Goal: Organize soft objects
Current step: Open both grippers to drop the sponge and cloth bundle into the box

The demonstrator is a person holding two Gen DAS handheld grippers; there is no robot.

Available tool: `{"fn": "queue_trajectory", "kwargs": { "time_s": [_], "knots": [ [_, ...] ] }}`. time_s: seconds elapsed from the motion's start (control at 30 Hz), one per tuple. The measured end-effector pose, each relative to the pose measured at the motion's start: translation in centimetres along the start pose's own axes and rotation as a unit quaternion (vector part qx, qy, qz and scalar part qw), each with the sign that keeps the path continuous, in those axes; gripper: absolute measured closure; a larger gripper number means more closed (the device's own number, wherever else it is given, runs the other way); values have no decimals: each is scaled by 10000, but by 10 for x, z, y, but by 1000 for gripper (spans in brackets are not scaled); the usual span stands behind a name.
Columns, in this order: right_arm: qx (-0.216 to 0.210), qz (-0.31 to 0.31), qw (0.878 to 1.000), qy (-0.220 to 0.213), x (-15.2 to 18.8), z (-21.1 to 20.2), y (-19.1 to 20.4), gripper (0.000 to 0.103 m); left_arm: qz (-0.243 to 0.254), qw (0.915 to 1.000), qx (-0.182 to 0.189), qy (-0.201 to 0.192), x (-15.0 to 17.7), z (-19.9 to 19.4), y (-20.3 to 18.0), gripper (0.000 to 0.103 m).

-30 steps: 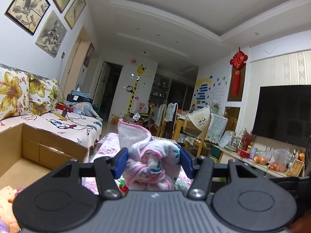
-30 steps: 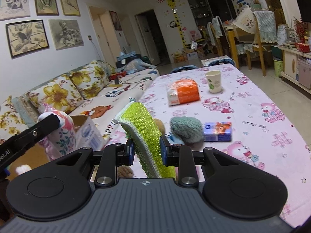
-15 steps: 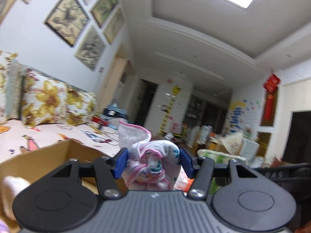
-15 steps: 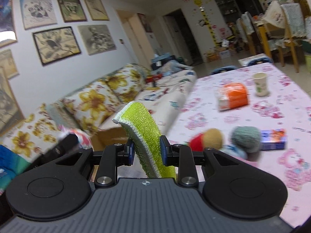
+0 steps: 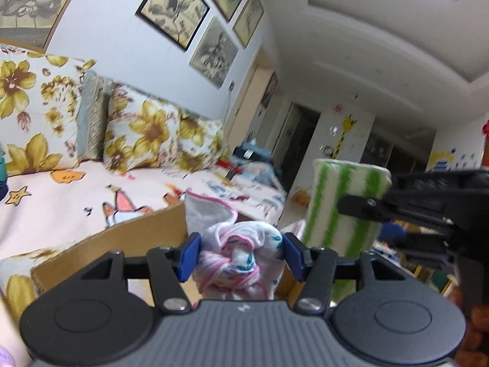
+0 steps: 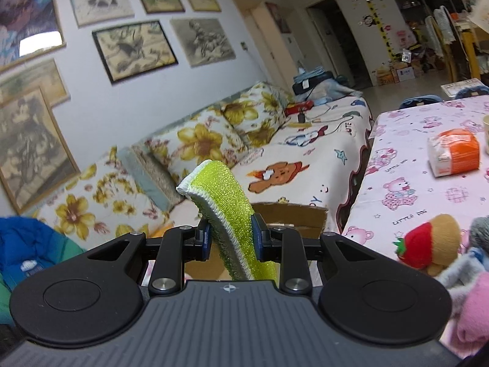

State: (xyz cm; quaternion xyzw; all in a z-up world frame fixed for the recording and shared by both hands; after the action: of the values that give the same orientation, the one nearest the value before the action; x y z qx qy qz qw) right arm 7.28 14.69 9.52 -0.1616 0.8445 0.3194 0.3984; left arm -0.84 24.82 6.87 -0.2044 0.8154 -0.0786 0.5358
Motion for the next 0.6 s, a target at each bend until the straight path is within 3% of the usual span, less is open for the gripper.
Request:
{"fn": "queue_trajectory", "kwargs": {
  "time_s": [0.13, 0.23, 0.3, 0.37, 0.5, 0.6],
  "knots": [
    [122, -34, 9994, 312, 0, 23, -4, 66, 37, 9994, -145, 309, 8, 9, 6, 44],
    [227, 100, 9986, 461, 2, 32, -11, 54, 94, 9985, -290, 457, 12, 13, 9, 40],
    [225, 293, 9984, 439, 3, 31, -16, 25, 92, 9987, -329, 390, 11, 10, 11, 35],
    [225, 419, 9983, 349, 3, 24, -19, 20, 119, 9987, -406, 267, 9, 5, 12, 23],
    [326, 518, 9980, 128, 4, 5, -25, 6, 154, 9989, -416, 133, 6, 0, 9, 22],
    [507, 511, 9974, -8, 9, -11, -31, 5, 219, 9989, -393, 112, 6, 0, 6, 22]
  ]
}}
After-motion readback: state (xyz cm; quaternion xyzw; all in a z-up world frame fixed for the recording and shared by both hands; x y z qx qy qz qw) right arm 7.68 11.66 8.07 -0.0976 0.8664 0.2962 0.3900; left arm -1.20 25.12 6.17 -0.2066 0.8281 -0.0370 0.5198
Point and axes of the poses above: each gripper's, at about its wrist camera, not at the fingertips, and z roughly the way its jaws point, y to its left, x to its underside, the point moved 10 cm from there along z, roughly the way its jaws point, and after that the axes turned 15 degrees about y, right-handed, at the moved point
